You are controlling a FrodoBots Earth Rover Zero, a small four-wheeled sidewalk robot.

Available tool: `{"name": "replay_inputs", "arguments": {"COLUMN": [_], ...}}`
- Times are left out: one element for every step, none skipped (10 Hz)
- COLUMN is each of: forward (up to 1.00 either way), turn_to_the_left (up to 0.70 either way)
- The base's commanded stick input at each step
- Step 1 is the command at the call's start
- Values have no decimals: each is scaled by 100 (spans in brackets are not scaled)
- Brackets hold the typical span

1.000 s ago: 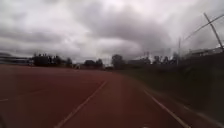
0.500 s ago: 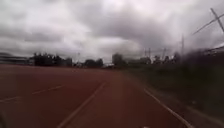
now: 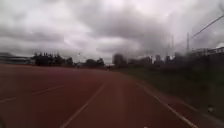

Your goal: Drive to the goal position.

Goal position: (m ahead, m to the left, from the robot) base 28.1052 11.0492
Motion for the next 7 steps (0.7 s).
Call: {"name": "replay_inputs", "arguments": {"forward": [70,70,70,70,70,70,70], "turn_to_the_left": [0,0,0,0,0,0,0]}}
